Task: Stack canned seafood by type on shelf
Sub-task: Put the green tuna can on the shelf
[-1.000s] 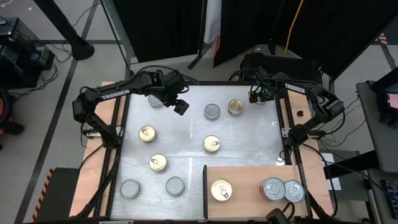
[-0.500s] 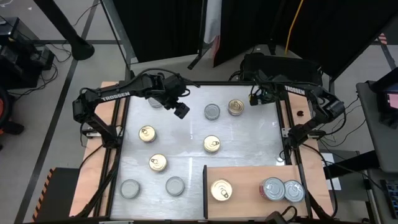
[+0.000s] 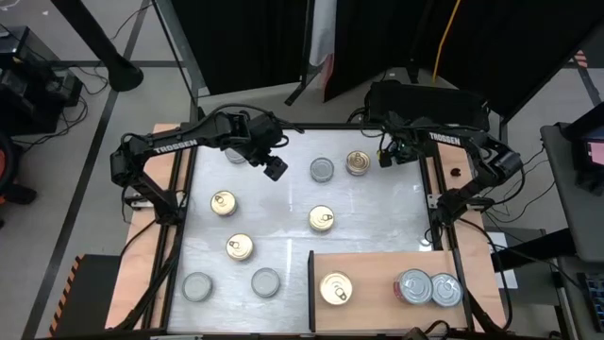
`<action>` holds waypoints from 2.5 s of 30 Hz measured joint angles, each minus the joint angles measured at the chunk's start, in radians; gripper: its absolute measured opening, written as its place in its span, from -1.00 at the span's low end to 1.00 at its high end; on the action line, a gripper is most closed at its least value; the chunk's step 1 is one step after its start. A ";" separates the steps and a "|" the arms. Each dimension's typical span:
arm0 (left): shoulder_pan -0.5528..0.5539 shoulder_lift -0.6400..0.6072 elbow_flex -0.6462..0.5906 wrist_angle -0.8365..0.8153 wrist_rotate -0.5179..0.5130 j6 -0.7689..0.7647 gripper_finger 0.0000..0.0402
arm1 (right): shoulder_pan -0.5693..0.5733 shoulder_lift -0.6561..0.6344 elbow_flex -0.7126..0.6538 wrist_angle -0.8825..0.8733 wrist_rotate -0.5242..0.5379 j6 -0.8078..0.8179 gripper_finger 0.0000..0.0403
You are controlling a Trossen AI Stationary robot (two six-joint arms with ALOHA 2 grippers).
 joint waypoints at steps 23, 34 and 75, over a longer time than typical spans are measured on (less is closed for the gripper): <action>0.001 0.000 0.000 -0.011 -0.004 0.034 0.24 | 0.148 -0.413 -0.010 -0.158 -0.311 0.038 -0.96; 0.001 0.000 0.000 -0.006 0.008 0.063 0.24 | 0.143 -0.341 0.333 -0.370 -0.201 -0.365 0.15; -0.020 -0.013 0.000 -0.008 0.052 0.087 0.24 | 0.007 0.126 0.347 -0.430 -0.019 -0.699 0.12</action>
